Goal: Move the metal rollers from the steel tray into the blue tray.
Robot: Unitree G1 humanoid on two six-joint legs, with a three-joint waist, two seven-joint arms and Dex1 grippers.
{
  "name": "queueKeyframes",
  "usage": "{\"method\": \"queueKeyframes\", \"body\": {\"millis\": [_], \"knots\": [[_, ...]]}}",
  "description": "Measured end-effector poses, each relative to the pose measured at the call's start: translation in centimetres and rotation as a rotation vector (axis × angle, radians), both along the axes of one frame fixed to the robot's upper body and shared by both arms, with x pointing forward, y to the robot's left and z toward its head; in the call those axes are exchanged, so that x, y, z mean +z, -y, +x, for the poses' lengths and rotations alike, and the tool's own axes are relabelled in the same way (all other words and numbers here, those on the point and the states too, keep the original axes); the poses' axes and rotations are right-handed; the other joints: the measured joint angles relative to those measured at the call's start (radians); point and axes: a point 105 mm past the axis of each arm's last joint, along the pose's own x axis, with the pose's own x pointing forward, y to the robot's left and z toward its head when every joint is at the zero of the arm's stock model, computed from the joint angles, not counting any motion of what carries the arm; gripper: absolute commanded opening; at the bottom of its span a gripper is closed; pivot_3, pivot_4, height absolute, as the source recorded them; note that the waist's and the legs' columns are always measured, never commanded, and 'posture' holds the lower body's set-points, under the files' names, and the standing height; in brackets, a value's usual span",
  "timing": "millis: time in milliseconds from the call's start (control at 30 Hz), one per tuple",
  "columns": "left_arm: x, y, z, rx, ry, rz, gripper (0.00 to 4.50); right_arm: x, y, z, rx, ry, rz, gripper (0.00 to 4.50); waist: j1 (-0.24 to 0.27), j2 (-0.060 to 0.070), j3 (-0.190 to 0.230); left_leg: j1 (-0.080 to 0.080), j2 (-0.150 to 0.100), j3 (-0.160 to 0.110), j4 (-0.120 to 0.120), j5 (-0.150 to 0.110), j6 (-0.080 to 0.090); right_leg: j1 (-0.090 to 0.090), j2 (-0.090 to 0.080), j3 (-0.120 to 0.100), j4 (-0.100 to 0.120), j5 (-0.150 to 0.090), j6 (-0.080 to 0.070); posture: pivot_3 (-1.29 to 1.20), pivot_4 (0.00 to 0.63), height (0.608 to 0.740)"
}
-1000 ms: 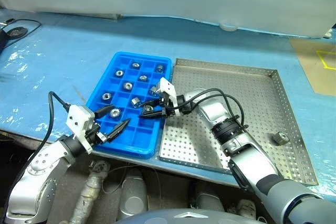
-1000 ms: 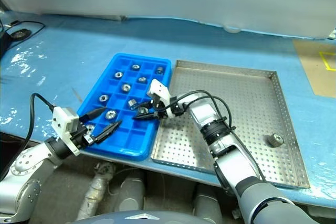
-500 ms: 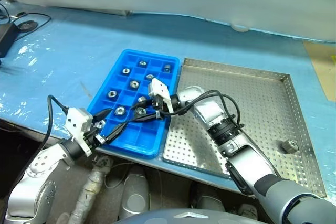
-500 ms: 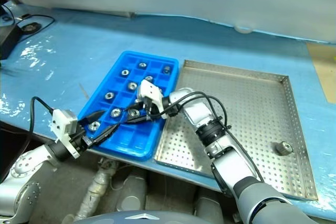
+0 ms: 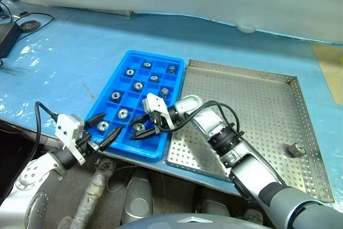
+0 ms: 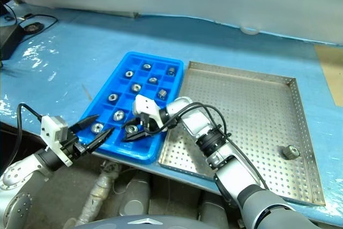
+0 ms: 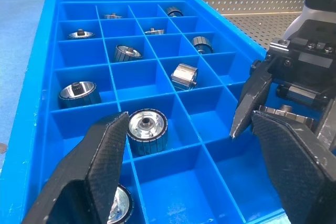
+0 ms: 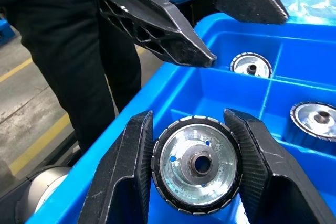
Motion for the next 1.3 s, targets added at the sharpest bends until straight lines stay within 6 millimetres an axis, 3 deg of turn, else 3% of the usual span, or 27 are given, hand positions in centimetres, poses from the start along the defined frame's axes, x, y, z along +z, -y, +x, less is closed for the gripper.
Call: {"method": "queueKeyframes", "body": {"millis": [67, 333, 600, 767, 933, 1100, 1300], "knots": [[0.0, 0.0, 0.0, -0.004, 0.002, 0.0, 3.98, 0.0, -0.1, 0.0, -0.002, -0.002, 0.0, 1.73, 0.0, 0.0, 0.0, 0.0, 0.0, 0.0, 0.0, 0.0, 0.0, 0.0, 0.0, 0.0, 0.0, 0.0, 0.001, 0.53, 0.15, 0.74], [0.7, 1.1, 0.9, -0.064, 0.034, -0.012, 3.98, -0.1, 0.0, 0.4, -0.051, -0.013, -0.004, 4.45, -0.001, 0.0, 0.0, 0.0, 0.0, 0.0, 0.002, 0.0, 0.0, 0.0, 0.0, 0.0, 0.002, 0.001, -0.001, 0.47, 0.15, 0.74], [0.7, 4.7, 3.4, -0.224, 0.047, -0.078, 3.98, 1.4, 2.4, 3.2, -0.229, -0.012, 0.049, 4.45, -0.015, 0.0, 0.0, 0.001, 0.0, 0.0, 0.01, 0.001, -0.001, -0.001, 0.0, 0.002, 0.011, 0.001, -0.001, 0.2, 0.15, 0.74], [1.6, 7.5, 5.5, -0.382, 0.081, -0.108, 3.98, 3.3, 6.6, 5.8, -0.455, -0.016, 0.113, 4.45, -0.068, 0.0, -0.001, 0.003, -0.001, 0.0, 0.012, 0.003, -0.004, 0.001, -0.001, 0.004, 0.015, 0.002, 0.0, -0.01, 0.15, 0.74], [0.0, 11.7, 7.3, -0.598, 0.002, -0.137, 3.98, 6.2, 12.5, 7.4, -0.731, 0.077, 0.203, 4.45, -0.14, -0.002, -0.002, 0.004, -0.001, 0.001, 0.014, 0.006, -0.009, 0.002, 0.0, 0.005, 0.014, 0.006, -0.001, -0.21, 0.15, 0.74], [0.9, 14.7, 8.6, -0.751, 0.037, -0.138, 3.98, 4.8, 18.5, 7.1, -1.006, 0.093, 0.156, 4.45, -0.204, -0.002, -0.003, 0.005, -0.002, 0.003, 0.014, 0.006, -0.008, 0.003, 0.0, 0.007, 0.012, 0.006, -0.001, -0.35, 0.15, 0.74], [0.0, 18.0, 8.5, -0.893, 0.021, -0.145, 3.98, 4.1, 24.9, 5.6, -1.283, 0.127, 0.083, 4.45, -0.256, -0.002, -0.003, 0.008, -0.002, 0.005, 0.013, 0.003, -0.003, 0.005, 0.001, 0.009, 0.009, 0.006, -0.001, -0.43, 0.15, 0.74]]}}
